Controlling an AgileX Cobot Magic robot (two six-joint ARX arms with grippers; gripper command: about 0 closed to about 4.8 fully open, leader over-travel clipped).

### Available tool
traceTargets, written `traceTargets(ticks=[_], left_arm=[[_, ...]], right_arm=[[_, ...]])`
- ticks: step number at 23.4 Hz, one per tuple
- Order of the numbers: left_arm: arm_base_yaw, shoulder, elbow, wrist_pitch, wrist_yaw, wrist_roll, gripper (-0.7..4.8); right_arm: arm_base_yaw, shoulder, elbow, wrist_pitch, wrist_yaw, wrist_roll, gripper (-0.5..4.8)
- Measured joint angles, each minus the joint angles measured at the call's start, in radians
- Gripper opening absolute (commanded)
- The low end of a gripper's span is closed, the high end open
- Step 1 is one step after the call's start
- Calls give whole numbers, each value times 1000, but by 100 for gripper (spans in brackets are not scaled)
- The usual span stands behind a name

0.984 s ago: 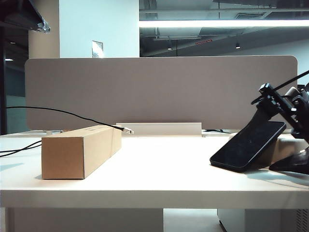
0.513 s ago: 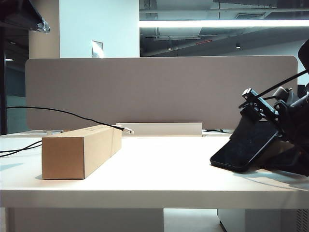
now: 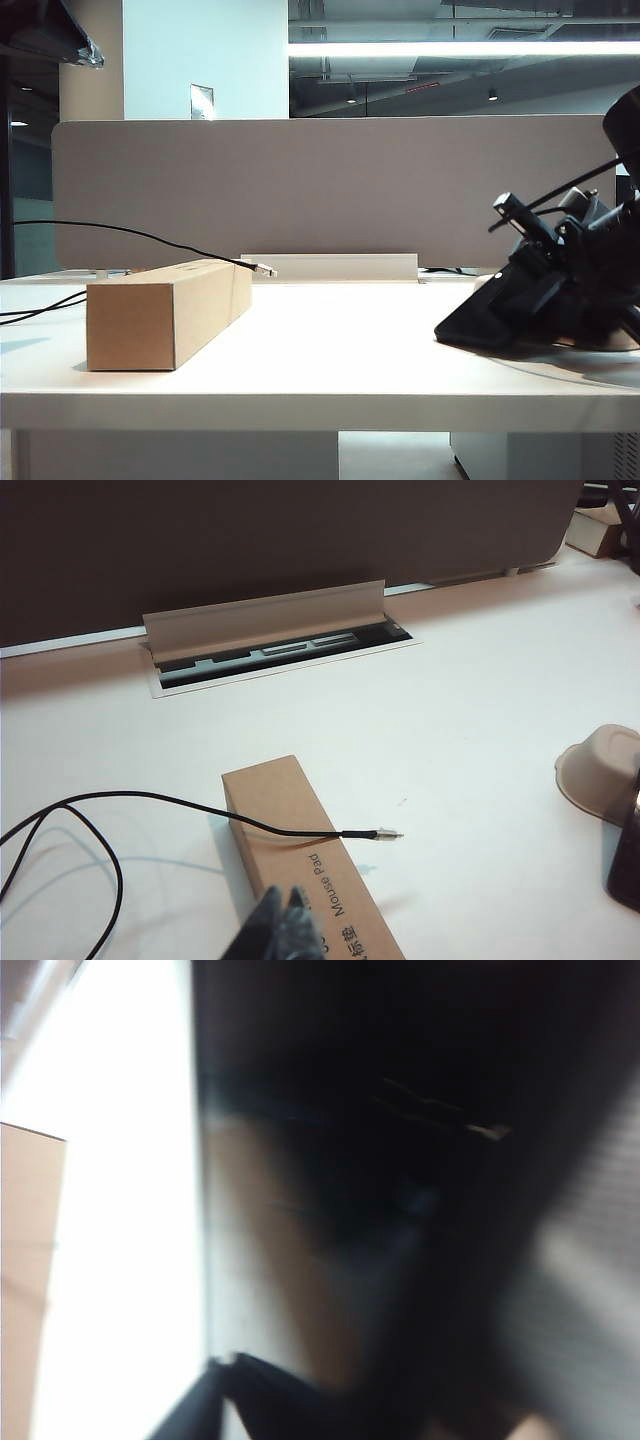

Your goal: Pick up the charging cable and the phone, plug the charging cable into the charging port on the phone, and finally place them back on the table.

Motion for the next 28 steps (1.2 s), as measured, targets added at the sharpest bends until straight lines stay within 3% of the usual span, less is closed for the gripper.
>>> traceTargets(ticks=[5,15,21,28], left_arm=[[0,0,0,-3,0,0,-6],[-10,0,0,-3,44,0,-6],[-79,62,56,-11,-1,6,-6],[-152,313,295,-104,-11,161,-5]], right_arm=[[0,-2,7,51,-55,15,-5],[-1,-53,-7,4,-196,7,-5],[-1,-257,-4,-6,-225,-48,-5],[-1,-556,-3,-236,-228,-239,-5]])
